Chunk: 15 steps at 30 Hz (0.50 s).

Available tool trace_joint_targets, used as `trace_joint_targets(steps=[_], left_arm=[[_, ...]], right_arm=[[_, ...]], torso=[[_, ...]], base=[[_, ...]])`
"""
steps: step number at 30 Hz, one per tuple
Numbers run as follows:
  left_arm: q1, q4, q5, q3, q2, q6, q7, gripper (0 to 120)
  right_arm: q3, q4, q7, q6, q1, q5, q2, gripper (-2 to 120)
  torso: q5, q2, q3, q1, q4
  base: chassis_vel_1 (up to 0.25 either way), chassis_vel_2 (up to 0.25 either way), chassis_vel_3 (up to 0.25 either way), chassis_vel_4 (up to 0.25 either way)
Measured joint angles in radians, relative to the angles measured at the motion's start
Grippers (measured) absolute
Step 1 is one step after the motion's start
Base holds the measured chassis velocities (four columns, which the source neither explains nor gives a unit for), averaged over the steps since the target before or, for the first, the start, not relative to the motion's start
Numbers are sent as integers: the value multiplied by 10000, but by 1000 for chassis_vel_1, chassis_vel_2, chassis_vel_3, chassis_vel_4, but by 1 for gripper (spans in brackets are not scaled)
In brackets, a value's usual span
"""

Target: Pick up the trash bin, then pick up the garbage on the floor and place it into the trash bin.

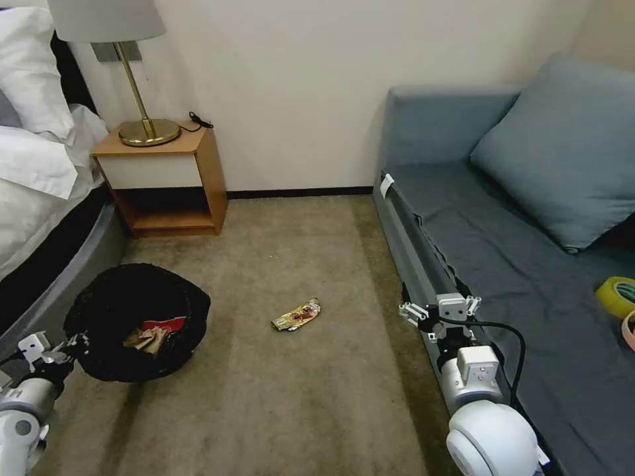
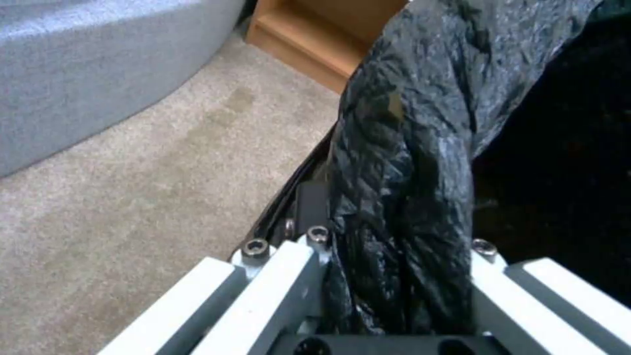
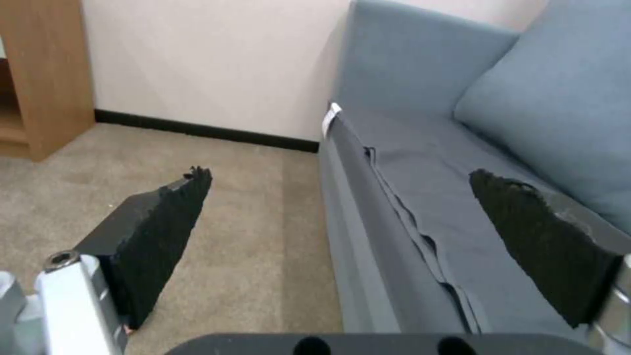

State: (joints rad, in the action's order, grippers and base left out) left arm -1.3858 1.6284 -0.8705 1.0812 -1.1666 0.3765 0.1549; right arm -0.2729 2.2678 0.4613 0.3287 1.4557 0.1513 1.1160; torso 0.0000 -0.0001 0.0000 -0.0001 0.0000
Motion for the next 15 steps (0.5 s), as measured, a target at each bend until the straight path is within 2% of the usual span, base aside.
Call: trace_joint_targets(steps=[15], left_arm=[[122,-103,-34,-1,70,0,-5,2]], right_arm=[[8,-99,-58,-55,-60,-45,100,100]], torso=[[0,0,0,1,0]], base=[[0,0,0,0]])
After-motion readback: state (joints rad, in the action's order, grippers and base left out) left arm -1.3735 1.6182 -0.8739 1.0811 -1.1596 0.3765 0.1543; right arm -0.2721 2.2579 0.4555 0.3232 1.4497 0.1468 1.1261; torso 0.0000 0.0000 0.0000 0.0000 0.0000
